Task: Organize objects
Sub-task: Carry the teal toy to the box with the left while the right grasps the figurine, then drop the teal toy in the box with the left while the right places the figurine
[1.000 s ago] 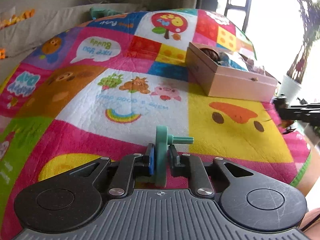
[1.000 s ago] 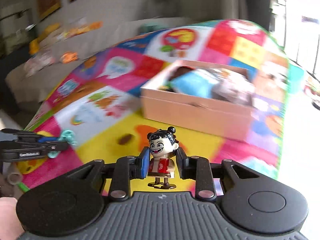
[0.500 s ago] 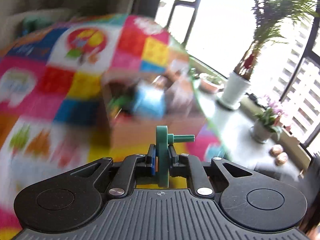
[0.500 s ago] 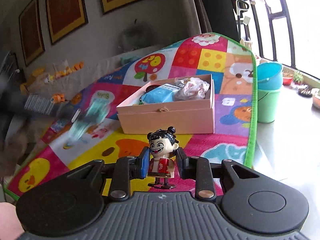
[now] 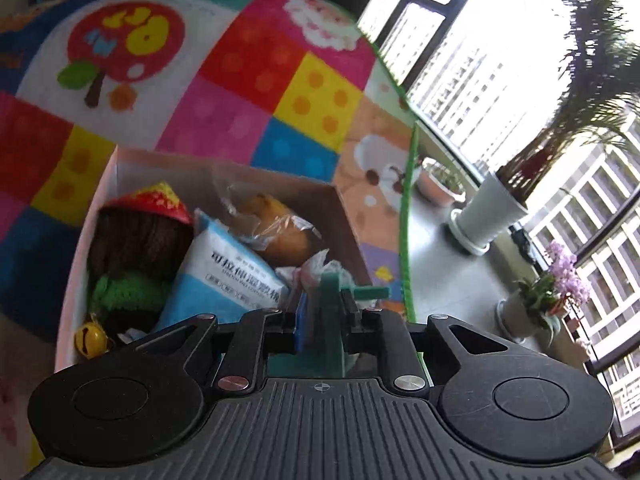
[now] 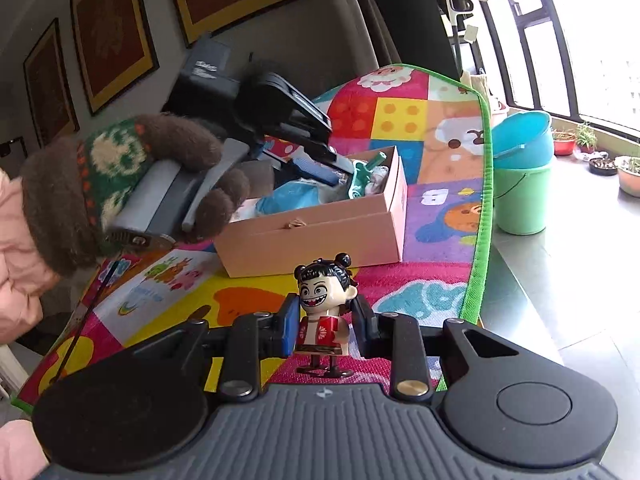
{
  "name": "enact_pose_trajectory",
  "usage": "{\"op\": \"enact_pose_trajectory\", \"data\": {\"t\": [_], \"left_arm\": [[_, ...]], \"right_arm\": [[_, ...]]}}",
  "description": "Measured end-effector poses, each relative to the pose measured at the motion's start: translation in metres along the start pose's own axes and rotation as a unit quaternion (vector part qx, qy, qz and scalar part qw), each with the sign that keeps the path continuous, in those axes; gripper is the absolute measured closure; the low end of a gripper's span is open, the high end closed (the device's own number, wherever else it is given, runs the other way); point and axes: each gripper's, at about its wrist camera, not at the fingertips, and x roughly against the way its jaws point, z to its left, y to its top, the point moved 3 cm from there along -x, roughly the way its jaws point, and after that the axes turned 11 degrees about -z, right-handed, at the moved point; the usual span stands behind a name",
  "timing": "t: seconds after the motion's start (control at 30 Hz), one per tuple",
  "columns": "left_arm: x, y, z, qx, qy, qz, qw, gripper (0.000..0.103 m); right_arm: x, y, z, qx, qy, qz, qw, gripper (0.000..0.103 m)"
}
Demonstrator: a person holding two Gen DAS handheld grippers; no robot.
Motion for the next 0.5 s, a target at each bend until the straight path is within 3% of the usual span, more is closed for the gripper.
{"op": "enact_pose_trajectory", "data": {"t": [0.17,0.27,0.4,0.5], "left_arm": [[0.058,-0.010,-0.001,-0.038,-0.036,-0.042,0.9977,0.084],[0.095,-0.026,0.007,-0.074,-0.038,-0.058,0.9949,0.084],[0.125,-0.054,0.034,-0.092,-0.023,-0.052,0.9941,0.084],[0.137,-0.069,0.059,-0.069,-0.025,-0.043,0.9964,0.084]], "right_arm": [[-0.010,0.002,-0.004,-0.011,0.006,0.014,1.000,0.076],[-0.015,0.011,-0.004,-0.011,0.011,0.019,1.000,0.076],[-0.024,0.048,0.000,0.007,0.020,0.003,1.000,0.076],[-0.038,0.094,0.004,0.018,0.013,-0.021,1.000,0.076]]}}
